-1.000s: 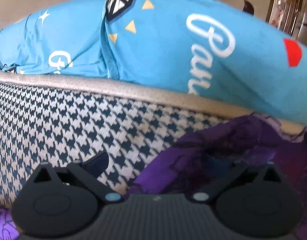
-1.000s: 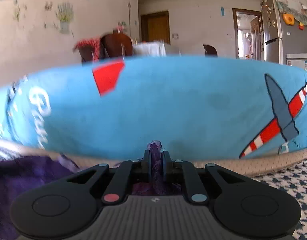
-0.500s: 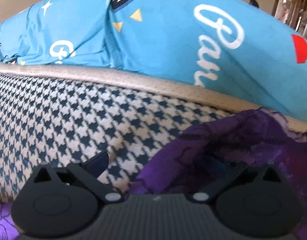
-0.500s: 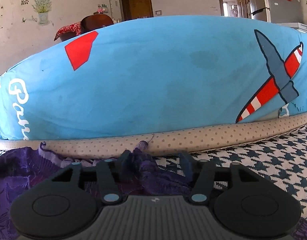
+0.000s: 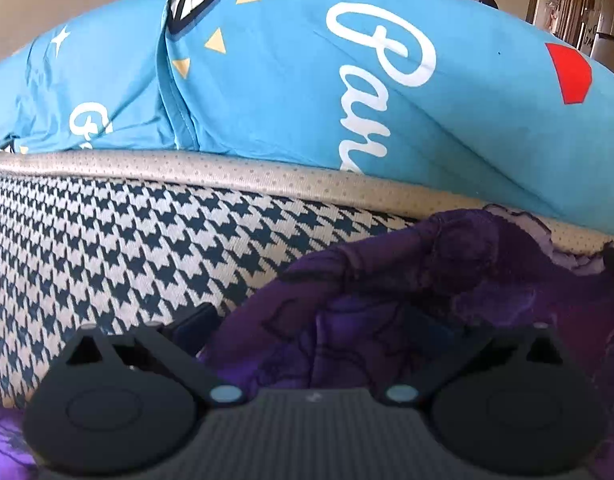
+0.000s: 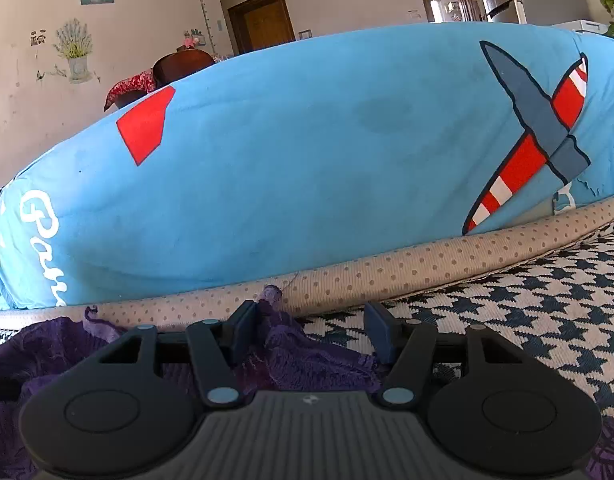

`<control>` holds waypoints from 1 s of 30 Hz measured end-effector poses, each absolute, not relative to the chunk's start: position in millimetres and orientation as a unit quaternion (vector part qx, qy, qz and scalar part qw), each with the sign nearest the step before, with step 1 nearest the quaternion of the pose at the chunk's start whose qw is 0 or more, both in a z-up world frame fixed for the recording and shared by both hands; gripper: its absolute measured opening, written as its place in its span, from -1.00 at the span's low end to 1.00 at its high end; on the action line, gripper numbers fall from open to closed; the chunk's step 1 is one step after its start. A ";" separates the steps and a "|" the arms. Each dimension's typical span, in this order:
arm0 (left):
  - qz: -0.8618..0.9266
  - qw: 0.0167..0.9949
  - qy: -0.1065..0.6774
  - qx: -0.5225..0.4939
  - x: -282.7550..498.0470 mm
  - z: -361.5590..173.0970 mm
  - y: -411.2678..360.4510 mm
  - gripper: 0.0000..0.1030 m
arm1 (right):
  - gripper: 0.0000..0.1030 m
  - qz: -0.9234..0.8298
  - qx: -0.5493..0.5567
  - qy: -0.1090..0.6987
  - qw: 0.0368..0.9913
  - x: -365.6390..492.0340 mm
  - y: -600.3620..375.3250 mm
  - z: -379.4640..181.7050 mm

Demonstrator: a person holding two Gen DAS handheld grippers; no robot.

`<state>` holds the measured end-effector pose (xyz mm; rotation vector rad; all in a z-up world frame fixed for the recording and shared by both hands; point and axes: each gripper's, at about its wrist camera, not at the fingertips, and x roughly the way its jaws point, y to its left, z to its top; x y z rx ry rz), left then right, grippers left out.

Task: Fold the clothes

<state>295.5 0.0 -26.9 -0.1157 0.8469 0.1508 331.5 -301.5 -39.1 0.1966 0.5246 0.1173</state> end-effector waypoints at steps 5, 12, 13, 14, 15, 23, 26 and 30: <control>0.089 0.904 0.413 -0.066 295.6 -25.7 10.0 0.99 | 0.16 0.058 0.098 0.258 0.959 333.8 -296.5 -37.8; 0.110 0.903 0.411 -0.059 290.3 -23.3 16.9 1.00 | 0.16 0.047 0.107 0.251 0.961 328.6 -297.0 -36.0; 0.115 0.904 0.409 -0.051 289.2 -22.4 16.4 1.00 | 0.19 0.048 0.115 0.250 0.960 326.3 -299.0 -35.3; 0.123 0.903 0.409 -0.044 288.3 -21.3 16.8 1.00 | 0.20 0.048 0.125 0.250 0.959 324.0 -301.2 -34.5; 0.133 0.901 0.411 -0.040 287.8 -20.2 18.4 1.00 | 0.20 0.053 0.135 0.252 0.957 321.1 -304.0 -33.6; 0.173 0.891 0.416 -0.064 273.3 -2.8 46.6 1.00 | 0.20 0.034 0.064 0.272 0.959 292.3 -316.3 -6.4; 0.157 0.890 0.421 -0.077 264.3 6.8 49.5 1.00 | 0.20 0.017 0.096 0.278 0.956 271.4 -340.5 5.3; 0.136 0.894 0.419 -0.087 246.2 23.1 50.0 1.00 | 0.20 0.009 0.123 0.292 0.949 245.8 -362.5 13.1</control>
